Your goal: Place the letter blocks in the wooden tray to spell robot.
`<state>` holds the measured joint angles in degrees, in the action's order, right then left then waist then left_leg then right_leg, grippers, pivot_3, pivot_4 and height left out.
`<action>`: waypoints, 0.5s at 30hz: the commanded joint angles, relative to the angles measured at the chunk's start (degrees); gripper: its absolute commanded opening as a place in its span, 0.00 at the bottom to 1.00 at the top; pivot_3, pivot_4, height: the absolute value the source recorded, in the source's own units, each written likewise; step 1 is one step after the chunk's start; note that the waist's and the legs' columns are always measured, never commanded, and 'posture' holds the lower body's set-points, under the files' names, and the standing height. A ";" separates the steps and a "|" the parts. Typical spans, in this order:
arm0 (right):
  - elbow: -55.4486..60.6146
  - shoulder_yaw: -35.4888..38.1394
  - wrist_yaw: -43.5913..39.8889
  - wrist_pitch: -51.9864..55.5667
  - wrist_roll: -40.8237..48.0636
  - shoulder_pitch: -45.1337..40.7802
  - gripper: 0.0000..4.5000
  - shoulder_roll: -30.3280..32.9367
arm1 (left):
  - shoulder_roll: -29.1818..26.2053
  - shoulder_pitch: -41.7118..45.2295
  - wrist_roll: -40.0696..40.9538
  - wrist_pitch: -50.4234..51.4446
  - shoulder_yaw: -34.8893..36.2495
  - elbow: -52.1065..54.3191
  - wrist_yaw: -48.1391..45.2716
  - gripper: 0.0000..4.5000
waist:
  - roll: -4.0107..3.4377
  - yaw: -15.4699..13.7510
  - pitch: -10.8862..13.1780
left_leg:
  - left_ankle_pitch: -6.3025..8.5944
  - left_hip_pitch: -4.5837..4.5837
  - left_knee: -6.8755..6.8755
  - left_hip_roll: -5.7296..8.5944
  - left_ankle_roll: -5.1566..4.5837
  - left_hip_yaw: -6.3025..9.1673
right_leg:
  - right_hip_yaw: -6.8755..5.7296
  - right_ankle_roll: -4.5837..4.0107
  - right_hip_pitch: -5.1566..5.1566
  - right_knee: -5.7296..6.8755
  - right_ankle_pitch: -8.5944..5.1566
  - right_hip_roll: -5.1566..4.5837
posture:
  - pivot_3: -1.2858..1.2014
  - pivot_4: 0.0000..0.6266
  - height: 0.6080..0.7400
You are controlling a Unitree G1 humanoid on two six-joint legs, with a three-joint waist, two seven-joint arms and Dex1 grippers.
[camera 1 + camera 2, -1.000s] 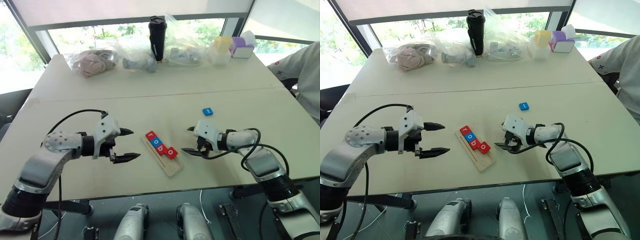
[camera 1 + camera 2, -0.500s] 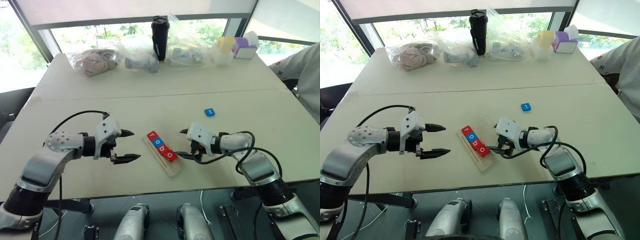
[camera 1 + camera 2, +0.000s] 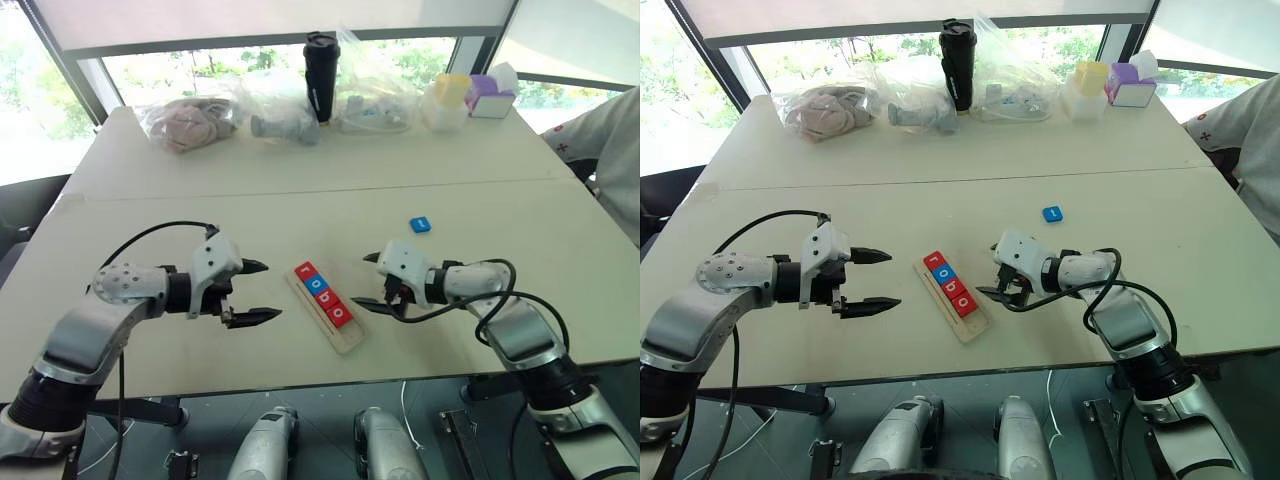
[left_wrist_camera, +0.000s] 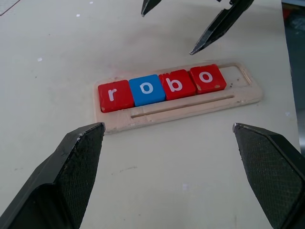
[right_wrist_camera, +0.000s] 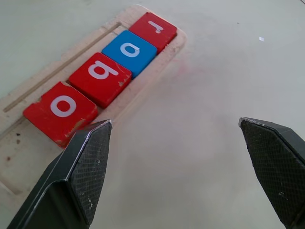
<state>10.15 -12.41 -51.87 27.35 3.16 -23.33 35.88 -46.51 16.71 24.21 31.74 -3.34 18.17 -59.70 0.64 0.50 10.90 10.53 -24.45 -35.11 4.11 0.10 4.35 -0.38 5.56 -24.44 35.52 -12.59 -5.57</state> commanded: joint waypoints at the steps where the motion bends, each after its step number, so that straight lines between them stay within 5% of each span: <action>1: 5.61 6.83 -0.34 3.41 3.84 1.54 0.97 3.35 | -0.31 0.26 0.03 -1.16 0.53 0.91 -0.52 1.00 | 0.00 -0.16 0.00 | 0.00 -0.02 0.00 0.00 0.00 0.00 | 0.00 0.00 0.00 -0.01 0.00 -0.01 | 0.52 0.24 1.00; 7: -4.00 12.00 11.11 5.67 0.29 -1.79 0.97 2.38 | 0.09 0.86 -0.13 -1.47 -0.22 0.44 -0.99 1.00 | 0.02 0.26 -0.01 | 0.00 0.01 0.00 -0.02 0.00 0.00 | 0.01 -0.01 0.02 -0.03 0.01 -0.05 | 0.52 0.24 1.00; 15: -25.50 19.21 31.45 13.84 0.56 -16.11 0.97 -10.84 | 0.60 1.72 -0.55 -2.08 -0.84 -0.50 -1.26 1.00 | 0.00 0.23 0.00 | -0.02 0.01 0.07 -0.06 0.00 -0.01 | 0.01 -0.07 -0.04 0.01 0.04 0.05 | 0.52 0.24 1.00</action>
<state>-13.58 5.09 -22.99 40.97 2.91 -38.25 25.80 -45.85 17.94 24.03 30.58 -4.51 17.00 -60.96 0.64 0.73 10.89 10.51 -24.46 -35.02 4.07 0.10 4.34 -0.37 5.50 -24.50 35.53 -12.55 -5.50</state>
